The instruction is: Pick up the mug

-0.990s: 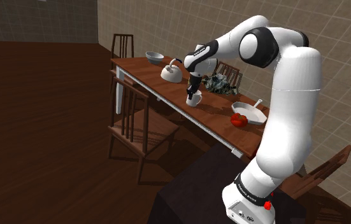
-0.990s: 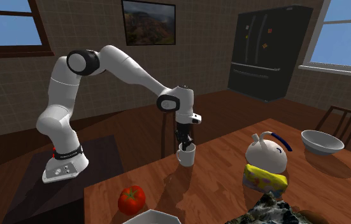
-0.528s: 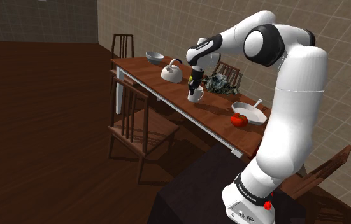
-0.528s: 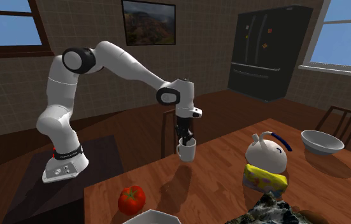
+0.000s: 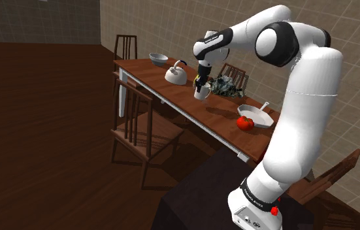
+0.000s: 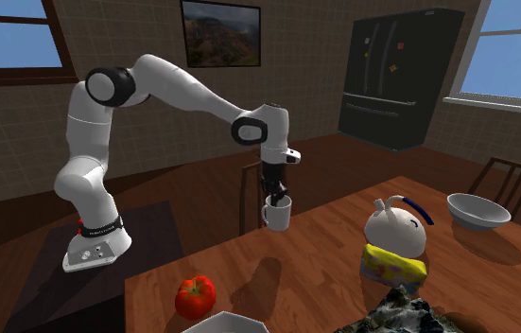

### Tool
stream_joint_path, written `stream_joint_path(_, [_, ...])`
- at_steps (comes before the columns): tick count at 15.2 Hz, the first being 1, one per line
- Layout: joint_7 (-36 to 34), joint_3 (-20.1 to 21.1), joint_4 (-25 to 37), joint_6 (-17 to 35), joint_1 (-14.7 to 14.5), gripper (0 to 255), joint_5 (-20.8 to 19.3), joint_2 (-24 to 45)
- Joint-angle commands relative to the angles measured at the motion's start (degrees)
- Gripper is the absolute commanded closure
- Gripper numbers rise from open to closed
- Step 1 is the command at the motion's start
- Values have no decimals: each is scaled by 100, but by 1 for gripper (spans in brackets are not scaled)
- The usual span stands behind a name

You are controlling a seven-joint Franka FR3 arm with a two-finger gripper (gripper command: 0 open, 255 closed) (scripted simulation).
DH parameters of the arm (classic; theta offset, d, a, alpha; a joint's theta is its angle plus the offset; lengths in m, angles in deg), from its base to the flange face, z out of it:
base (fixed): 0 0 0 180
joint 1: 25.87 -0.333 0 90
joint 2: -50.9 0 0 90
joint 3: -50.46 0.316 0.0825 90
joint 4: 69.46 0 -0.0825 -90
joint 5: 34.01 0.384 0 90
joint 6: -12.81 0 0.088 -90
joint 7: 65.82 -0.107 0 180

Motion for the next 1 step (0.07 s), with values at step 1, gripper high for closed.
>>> stream_joint_path(1, [-2,-3,28,-45,-2,255,-7,-17])
